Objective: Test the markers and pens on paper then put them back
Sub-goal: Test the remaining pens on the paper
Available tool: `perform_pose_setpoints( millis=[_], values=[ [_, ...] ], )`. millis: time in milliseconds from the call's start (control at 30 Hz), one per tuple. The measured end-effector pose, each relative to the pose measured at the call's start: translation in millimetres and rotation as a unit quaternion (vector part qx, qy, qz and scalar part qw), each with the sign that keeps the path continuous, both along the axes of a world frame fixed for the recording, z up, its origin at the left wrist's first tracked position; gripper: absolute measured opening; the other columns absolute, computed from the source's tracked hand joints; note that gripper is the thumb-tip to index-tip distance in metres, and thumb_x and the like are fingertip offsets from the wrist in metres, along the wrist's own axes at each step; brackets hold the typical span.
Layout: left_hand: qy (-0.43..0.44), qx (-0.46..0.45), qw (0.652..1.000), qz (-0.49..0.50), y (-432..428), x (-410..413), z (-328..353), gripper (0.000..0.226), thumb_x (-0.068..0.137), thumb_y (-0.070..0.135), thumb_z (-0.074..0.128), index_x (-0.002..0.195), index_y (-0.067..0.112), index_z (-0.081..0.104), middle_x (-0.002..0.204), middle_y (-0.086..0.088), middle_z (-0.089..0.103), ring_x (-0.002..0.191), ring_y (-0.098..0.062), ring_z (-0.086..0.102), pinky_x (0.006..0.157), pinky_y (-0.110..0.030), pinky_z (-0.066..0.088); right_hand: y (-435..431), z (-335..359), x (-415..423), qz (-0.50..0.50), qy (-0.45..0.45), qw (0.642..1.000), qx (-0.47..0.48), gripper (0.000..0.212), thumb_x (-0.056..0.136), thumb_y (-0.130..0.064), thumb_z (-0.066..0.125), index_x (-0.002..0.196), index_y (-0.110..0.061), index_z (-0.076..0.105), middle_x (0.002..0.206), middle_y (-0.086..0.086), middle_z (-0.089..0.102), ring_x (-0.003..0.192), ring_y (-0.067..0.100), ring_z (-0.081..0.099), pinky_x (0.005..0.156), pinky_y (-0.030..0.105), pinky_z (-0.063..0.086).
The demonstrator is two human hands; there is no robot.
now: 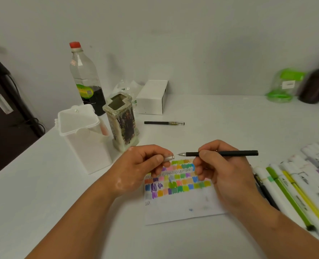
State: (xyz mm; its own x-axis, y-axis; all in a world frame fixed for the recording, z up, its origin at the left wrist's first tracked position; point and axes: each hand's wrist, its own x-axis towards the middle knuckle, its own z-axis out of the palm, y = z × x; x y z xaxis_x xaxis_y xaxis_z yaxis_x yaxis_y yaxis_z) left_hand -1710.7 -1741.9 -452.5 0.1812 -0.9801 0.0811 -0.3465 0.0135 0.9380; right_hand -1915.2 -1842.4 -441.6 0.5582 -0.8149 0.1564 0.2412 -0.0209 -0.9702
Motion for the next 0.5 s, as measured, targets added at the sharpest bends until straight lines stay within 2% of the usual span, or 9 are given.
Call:
perform_pose_setpoints(
  millis=[133, 233, 367, 500],
  values=[
    [-0.005, 0.001, 1.000, -0.013, 0.6, -0.3, 0.2, 0.024, 0.093, 0.038, 0.055, 0.107, 0.035, 0.074, 0.088, -0.014, 0.067, 0.074, -0.016, 0.060, 0.070, -0.028, 0.054, 2.4, -2.2, 1.2, 0.012, 0.020, 1.000, -0.011, 0.013, 0.080, -0.014, 0.068, 0.073, -0.023, 0.074, 0.068, 0.013, 0.072, 0.056, 0.021, 0.067, 0.049, 0.025, 0.053],
    [-0.019, -0.006, 0.999, -0.026, 0.9, -3.4, 0.8, 0.024, 0.094, 0.038, 0.055, 0.109, 0.035, 0.074, 0.081, -0.009, 0.067, 0.071, -0.014, 0.059, 0.067, -0.027, 0.054, 3.3, -5.9, 1.3, 0.020, 0.054, 0.997, -0.046, 0.021, 0.090, -0.003, 0.072, 0.080, -0.021, 0.076, 0.067, 0.013, 0.072, 0.057, 0.023, 0.068, 0.052, 0.026, 0.054],
    [-0.033, -0.019, 0.999, -0.031, -0.4, -10.9, 1.8, 0.024, 0.095, 0.035, 0.055, 0.111, 0.033, 0.074, 0.074, 0.005, 0.067, 0.068, -0.008, 0.060, 0.064, -0.022, 0.051, 5.9, -8.9, 3.8, 0.024, 0.110, 0.989, -0.092, 0.013, 0.088, -0.015, 0.077, 0.086, -0.027, 0.080, 0.065, 0.007, 0.071, 0.056, 0.016, 0.066, 0.055, 0.023, 0.054],
    [-0.004, -0.048, 0.999, -0.018, -0.6, -12.2, 4.1, 0.022, 0.091, 0.030, 0.061, 0.107, 0.028, 0.076, 0.077, -0.005, 0.069, 0.065, -0.017, 0.059, 0.061, -0.024, 0.053, 5.4, -9.3, 5.0, 0.031, 0.108, 0.991, -0.068, 0.009, 0.086, -0.022, 0.078, 0.085, -0.031, 0.081, 0.065, 0.004, 0.071, 0.055, 0.014, 0.064, 0.056, 0.022, 0.054]
  ],
)
